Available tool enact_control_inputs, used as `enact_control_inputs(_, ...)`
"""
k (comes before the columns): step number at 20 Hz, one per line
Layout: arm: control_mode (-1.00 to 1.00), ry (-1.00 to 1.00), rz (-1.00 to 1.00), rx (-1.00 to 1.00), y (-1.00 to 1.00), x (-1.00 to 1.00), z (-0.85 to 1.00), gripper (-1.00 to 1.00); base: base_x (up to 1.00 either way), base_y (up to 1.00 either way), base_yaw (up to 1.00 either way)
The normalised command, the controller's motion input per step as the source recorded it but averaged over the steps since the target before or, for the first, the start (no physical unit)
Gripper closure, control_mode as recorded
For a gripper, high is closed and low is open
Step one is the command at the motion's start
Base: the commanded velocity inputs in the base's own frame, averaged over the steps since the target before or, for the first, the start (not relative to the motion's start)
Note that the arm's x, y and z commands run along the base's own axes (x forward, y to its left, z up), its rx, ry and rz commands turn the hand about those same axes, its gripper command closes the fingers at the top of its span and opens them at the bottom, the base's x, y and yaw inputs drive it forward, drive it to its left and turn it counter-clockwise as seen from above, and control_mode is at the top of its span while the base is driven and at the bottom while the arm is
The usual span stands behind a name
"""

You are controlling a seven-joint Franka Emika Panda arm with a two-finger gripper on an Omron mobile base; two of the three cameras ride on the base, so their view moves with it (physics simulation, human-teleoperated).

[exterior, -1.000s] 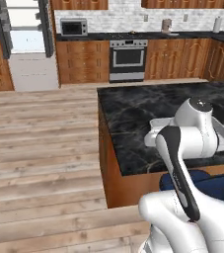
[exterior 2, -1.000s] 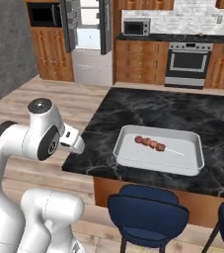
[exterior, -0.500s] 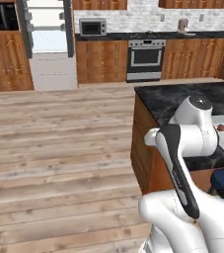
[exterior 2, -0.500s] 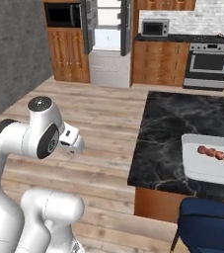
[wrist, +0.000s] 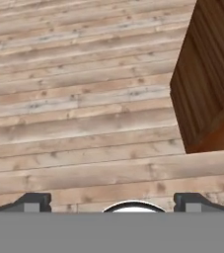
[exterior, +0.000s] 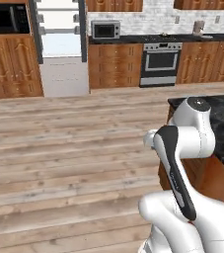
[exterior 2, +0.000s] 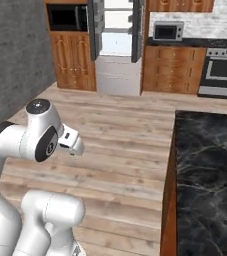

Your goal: Place the cold items (sweet potato and carrot) from the fridge in one tupperware on the dining counter. Place the warm items (hot dog and kebab skewer) in the stove area in another tupperware.

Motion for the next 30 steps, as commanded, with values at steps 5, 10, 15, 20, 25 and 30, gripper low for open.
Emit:
enact_control_inputs(5, 1.0, 0.0, 0.0, 0.0, 0.0, 0.0, 0.0, -1.0, 1.0, 0.05, -0.23)
enact_control_inputs(10, 1.0, 0.0, 0.0, 0.0, 0.0, 0.0, 0.0, -1.0, 1.0, 0.23, -0.31)
enact_control_inputs(15, 1.0, 0.0, 0.0, 0.0, 0.0, 0.0, 0.0, -1.0, 1.0, 0.23, -0.29)
enact_control_inputs(20, 1.0, 0.0, 0.0, 0.0, 0.0, 0.0, 0.0, -1.0, 1.0, 0.29, -0.3)
enact_control_inputs(25, 1.0, 0.0, 0.0, 0.0, 0.0, 0.0, 0.0, -1.0, 1.0, 0.36, -0.33)
enact_control_inputs(30, 1.0, 0.0, 0.0, 0.0, 0.0, 0.0, 0.0, -1.0, 1.0, 0.56, -0.38)
